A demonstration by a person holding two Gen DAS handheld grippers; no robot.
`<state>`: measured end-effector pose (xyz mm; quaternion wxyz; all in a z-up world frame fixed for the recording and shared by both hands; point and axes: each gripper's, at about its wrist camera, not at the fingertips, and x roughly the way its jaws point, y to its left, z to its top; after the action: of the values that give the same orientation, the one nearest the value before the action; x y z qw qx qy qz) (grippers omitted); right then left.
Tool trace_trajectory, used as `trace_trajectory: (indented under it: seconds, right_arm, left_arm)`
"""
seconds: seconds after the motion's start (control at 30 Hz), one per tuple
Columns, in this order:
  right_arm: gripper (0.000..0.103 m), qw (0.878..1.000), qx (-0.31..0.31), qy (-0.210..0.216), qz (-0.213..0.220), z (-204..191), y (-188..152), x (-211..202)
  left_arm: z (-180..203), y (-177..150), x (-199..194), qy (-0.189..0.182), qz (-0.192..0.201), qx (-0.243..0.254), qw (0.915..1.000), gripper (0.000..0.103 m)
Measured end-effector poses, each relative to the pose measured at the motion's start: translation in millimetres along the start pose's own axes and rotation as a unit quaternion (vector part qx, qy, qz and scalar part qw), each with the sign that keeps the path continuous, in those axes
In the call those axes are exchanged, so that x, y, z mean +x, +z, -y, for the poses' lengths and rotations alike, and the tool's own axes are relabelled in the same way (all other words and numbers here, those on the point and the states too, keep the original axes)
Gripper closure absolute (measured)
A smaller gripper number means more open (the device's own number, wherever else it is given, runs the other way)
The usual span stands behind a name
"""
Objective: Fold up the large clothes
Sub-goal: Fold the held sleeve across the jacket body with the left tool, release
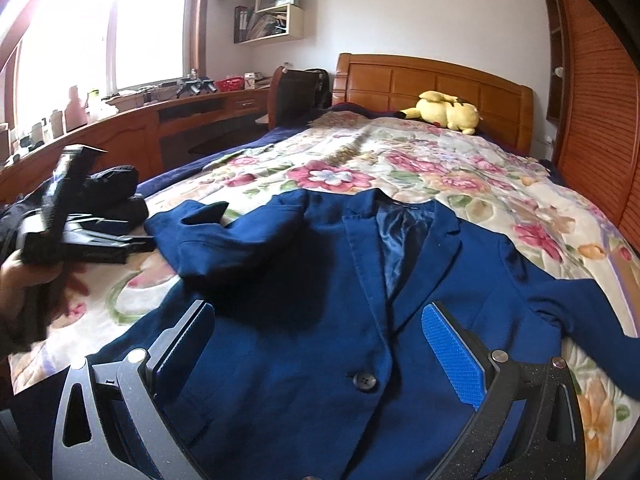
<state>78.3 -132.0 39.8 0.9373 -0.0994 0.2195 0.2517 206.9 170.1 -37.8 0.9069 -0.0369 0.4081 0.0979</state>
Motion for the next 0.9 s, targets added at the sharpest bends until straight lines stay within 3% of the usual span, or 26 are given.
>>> trace_trajectory:
  seconds: [0.37, 0.6, 0.7, 0.77, 0.83, 0.9]
  right_arm:
    - [0.0, 0.999, -0.034, 0.024, -0.005, -18, 0, 0]
    - [0.0, 0.999, -0.045, 0.021, -0.006, -20, 0, -3]
    - [0.0, 0.999, -0.042, 0.02, -0.006, -19, 0, -4]
    - [0.0, 0.999, -0.04, 0.019, -0.004, -18, 0, -5]
    - [0.0, 0.999, -0.039, 0.018, -0.003, -19, 0, -7]
    - [0.0, 0.999, -0.039, 0.019, -0.001, -19, 1, -9]
  left_arm:
    - [-33, 6, 48, 0.019, -0.043, -0.037, 0.9982, 0.028]
    - [-42, 5, 63, -0.001, -0.052, -0.081, 0.9953, 0.031]
    - [-37, 7, 63, -0.019, -0.05, -0.073, 0.9958, 0.057]
    - [-30, 9, 62, -0.018, -0.055, -0.057, 0.9967, 0.087]
    - [-19, 11, 58, -0.008, -0.051, -0.035, 0.9981, 0.1]
    - [-8, 15, 45, 0.001, -0.033, -0.012, 0.9994, 0.1]
